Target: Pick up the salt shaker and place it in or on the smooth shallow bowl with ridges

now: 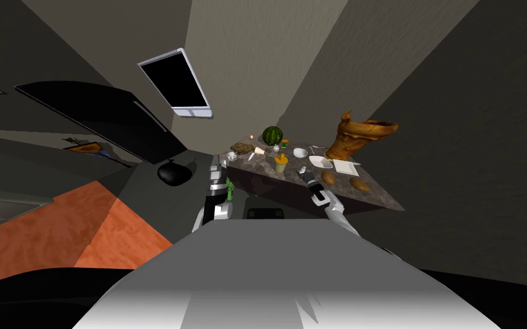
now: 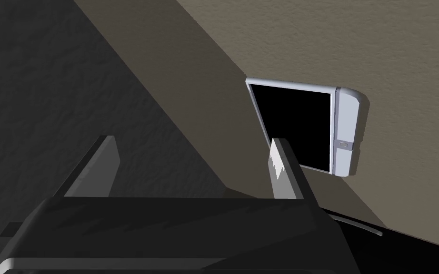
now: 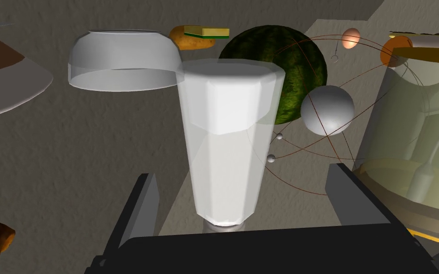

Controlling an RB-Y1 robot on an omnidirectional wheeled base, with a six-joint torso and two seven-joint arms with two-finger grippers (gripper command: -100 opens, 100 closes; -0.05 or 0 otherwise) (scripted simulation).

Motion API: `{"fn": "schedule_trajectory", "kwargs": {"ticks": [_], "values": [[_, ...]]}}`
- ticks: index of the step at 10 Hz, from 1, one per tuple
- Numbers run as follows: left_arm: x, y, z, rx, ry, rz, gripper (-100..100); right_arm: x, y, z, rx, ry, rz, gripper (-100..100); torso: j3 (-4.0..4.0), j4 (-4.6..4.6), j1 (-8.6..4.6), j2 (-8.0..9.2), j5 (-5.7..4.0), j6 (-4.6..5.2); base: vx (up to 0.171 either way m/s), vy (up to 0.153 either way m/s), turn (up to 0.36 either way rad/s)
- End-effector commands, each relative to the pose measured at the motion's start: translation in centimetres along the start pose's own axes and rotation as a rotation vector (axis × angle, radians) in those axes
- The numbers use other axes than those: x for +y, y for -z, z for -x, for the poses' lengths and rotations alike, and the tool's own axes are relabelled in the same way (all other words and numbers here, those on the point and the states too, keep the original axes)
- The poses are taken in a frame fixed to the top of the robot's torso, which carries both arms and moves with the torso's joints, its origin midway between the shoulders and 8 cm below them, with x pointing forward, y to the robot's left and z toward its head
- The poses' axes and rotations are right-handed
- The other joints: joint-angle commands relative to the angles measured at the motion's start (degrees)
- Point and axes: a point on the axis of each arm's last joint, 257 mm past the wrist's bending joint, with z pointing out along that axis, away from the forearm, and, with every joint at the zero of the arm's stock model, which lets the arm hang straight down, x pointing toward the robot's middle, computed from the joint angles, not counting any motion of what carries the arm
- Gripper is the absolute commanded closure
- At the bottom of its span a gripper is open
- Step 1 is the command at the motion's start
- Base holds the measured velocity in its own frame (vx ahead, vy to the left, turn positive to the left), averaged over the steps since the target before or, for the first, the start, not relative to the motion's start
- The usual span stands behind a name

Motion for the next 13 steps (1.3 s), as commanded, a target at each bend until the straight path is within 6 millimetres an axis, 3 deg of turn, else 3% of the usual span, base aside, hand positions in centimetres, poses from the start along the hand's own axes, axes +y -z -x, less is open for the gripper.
{"fn": "schedule_trajectory", "kwargs": {"ticks": [1,5,8,10,11,13], "values": [[0.0,0.0,0.0,0.0,0.0,0.0,0,0.6,-1.4,0.6,-0.011,0.006,0.031,-100,0.0,0.0,0.0,0.0,0.0,0.0,-0.011,0.045,-0.164],[0.0,0.0,0.0,0.0,0.0,0.0,0,0.6,-3.0,0.1,0.004,0.003,0.047,-100,0.0,0.0,-0.06,0.01,-0.01,0.02,-0.008,0.027,-0.073],[0.0,0.0,0.0,0.0,0.0,0.0,0,1.4,-5.3,1.6,-0.013,0.016,0.098,-100,0.02,0.0,0.02,0.03,0.0,0.0,-0.013,0.043,-0.137],[0.0,0.0,0.0,0.0,0.0,0.0,0,1.1,-5.5,0.9,0.002,0.01,0.092,-100,0.02,0.01,0.01,0.02,0.0,-0.01,-0.006,0.025,-0.032],[0.0,0.0,0.0,0.0,0.0,0.0,0,1.6,-6.6,2.1,-0.014,0.018,0.119,-100,0.0,0.0,-0.07,0.0,-0.01,0.0,-0.002,0.024,-0.152],[0.0,0.0,0.0,0.0,0.0,0.0,0,1.3,-6.5,1.8,-0.005,0.015,0.112,-100,0.0,0.0,-0.03,0.01,-0.01,0.0,-0.006,0.022,-0.053]]}}
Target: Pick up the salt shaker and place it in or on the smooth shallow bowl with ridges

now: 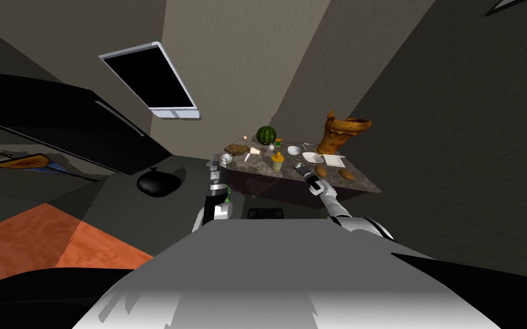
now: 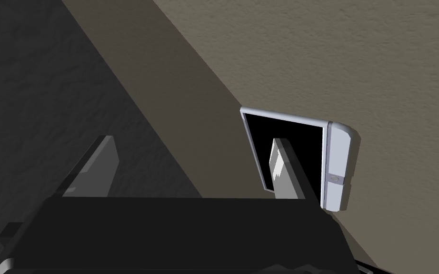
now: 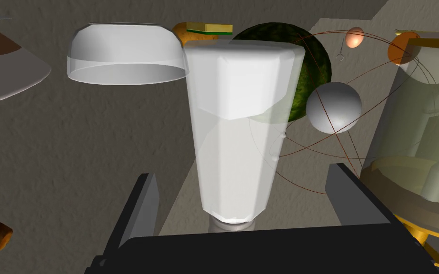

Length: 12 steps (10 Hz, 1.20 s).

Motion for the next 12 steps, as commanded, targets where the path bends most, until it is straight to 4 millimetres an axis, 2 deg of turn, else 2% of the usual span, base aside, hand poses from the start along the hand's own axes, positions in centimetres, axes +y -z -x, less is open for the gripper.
{"fn": "schedule_trajectory", "kwargs": {"ticks": [1,5,6,7,12], "values": [[0.0,0.0,0.0,0.0,0.0,0.0,0,0.0,0.0,0.0,0.0,0.0,0.0,100,0.0,0.0,0.0,0.0,0.0,0.0,0.0,0.0,0.0],[0.0,0.0,0.0,0.0,0.0,0.0,0,0.0,0.0,0.1,-0.001,-0.001,-0.001,100,-0.05,-0.04,-0.05,-0.05,-0.03,-0.02,0.0,0.0,0.0],[0.0,0.0,0.0,0.0,0.0,0.0,0,0.0,0.0,0.1,-0.001,0.0,0.0,0,-0.05,-0.04,-0.06,-0.06,-0.03,-0.02,0.0,0.0,0.0],[0.0,0.0,0.0,0.0,0.0,0.0,0,-0.1,1.0,-0.8,0.008,-0.006,-0.021,100,-0.05,-0.04,-0.06,-0.06,-0.03,-0.02,0.01,-0.029,0.171],[0.0,0.0,0.0,0.0,0.0,0.0,0,-0.5,4.6,-1.8,0.01,-0.016,-0.089,100,-0.31,-0.36,-0.18,-0.26,-0.26,-0.11,0.013,-0.051,0.151]]}}
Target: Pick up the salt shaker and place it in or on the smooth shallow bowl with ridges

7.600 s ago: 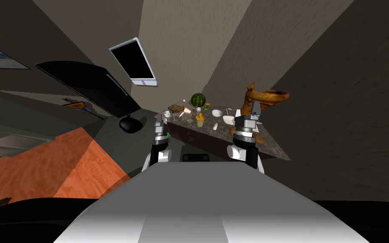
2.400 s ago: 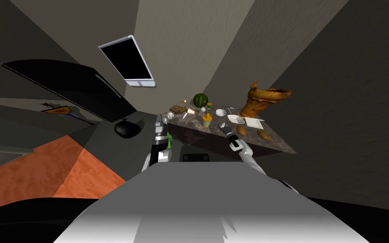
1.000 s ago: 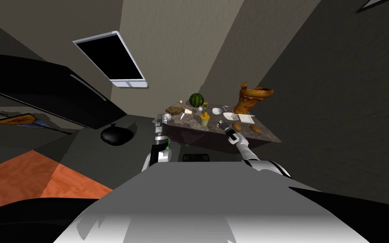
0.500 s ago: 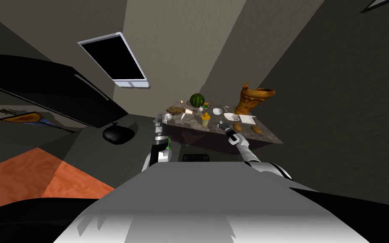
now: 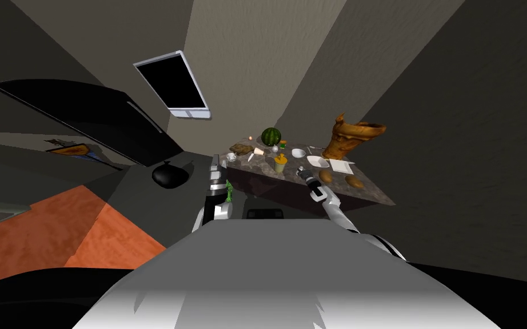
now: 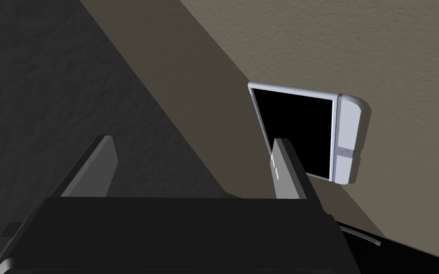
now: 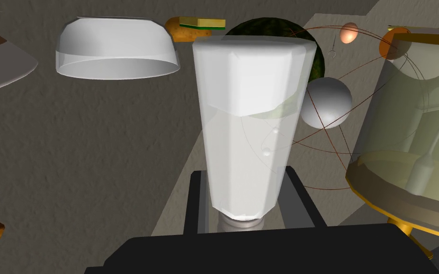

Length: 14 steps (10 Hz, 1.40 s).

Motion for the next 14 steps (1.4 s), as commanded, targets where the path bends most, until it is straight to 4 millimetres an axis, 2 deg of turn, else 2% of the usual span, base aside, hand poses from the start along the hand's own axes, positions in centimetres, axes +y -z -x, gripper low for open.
{"fn": "schedule_trajectory", "kwargs": {"ticks": [1,6,7,8,11,12,13,14], "values": [[0.0,0.0,0.0,0.0,0.0,0.0,0,-0.1,1.0,-0.5,0.004,-0.001,-0.012,100,0.0,0.0,0.0,0.0,0.0,0.0,0.009,-0.036,0.088],[0.0,0.0,0.0,0.0,0.0,0.0,0,-1.0,4.9,-1.2,0.016,-0.011,-0.086,100,-0.13,-0.19,-0.08,-0.07,-0.14,0.06,0.009,-0.039,0.132],[0.0,0.0,0.0,0.0,0.0,0.0,0,-0.9,5.2,-1.0,0.012,-0.008,-0.084,100,-0.16,-0.24,-0.11,-0.07,-0.19,0.04,0.007,-0.039,0.067],[0.0,0.0,0.0,0.0,0.0,0.0,0,-1.4,6.3,-1.5,0.024,-0.014,-0.112,100,-0.16,-0.25,-0.11,-0.08,-0.18,0.08,0.012,-0.046,0.141],[0.0,0.0,0.0,0.0,0.0,0.0,0,-1.5,8.1,-0.9,0.019,-0.011,-0.134,100,-0.18,-0.28,-0.2,-0.08,-0.22,0.11,0.003,-0.039,0.106],[0.0,0.0,0.0,0.0,0.0,0.0,0,-2.0,9.5,-1.5,0.037,-0.017,-0.164,100,-0.17,-0.26,-0.17,-0.08,-0.19,0.12,0.003,-0.04,0.171],[0.0,0.0,0.0,0.0,0.0,0.0,0,-1.8,9.6,-0.8,0.023,-0.012,-0.16,100,-0.18,-0.27,-0.18,-0.09,-0.21,0.09,0.004,-0.035,0.086],[0.0,0.0,0.0,0.0,0.0,0.0,0,-1.8,9.6,-1.1,0.028,-0.014,-0.157,100,-0.18,-0.26,-0.15,-0.09,-0.19,0.12,0.002,-0.013,0.003]]}}
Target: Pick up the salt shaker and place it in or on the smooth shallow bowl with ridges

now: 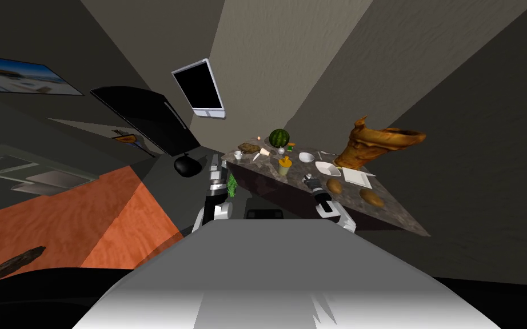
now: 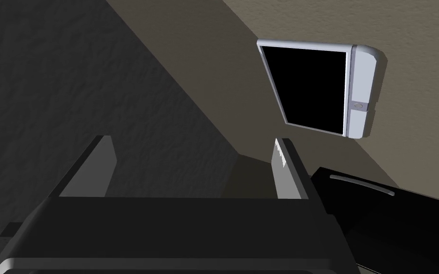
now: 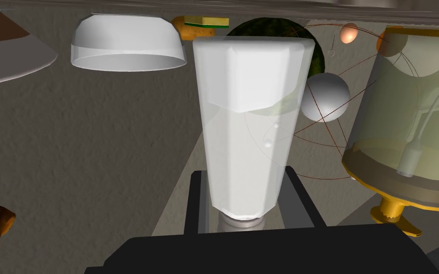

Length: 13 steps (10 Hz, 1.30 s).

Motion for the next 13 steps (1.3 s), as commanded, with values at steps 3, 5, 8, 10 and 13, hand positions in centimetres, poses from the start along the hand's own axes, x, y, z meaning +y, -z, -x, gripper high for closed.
{"fn": "schedule_trajectory", "kwargs": {"ticks": [3,5,8,10,13], "values": [[0.0,0.0,0.0,0.0,0.0,0.0,0,0.0,0.3,-0.6,0.011,-0.003,-0.003,100,0.2,-0.04,0.17,0.48,-0.05,0.1,-0.106,0.029,-0.029],[0.0,0.0,0.0,0.0,0.0,0.0,0,-0.1,0.3,-0.8,0.012,-0.001,-0.01,100,0.31,-0.27,0.16,0.95,-0.3,0.28,-0.206,0.049,-0.043],[0.0,0.0,0.0,0.0,0.0,0.0,0,-0.6,-0.4,-0.4,0.001,0.007,-0.022,100,0.47,-0.51,0.0,1.53,-0.58,0.53,-0.276,0.062,-0.046],[0.0,0.0,0.0,0.0,0.0,0.0,0,-1.0,-1.2,0.2,-0.012,0.014,-0.031,100,0.43,-0.49,-0.05,1.42,-0.56,0.55,-0.245,0.024,-0.038],[0.0,0.0,0.0,0.0,0.0,0.0,0,-2.0,-3.4,1.8,-0.043,0.023,-0.05,100,0.44,-0.49,-0.24,1.43,-0.58,0.55,-0.27,-0.002,-0.021]]}}
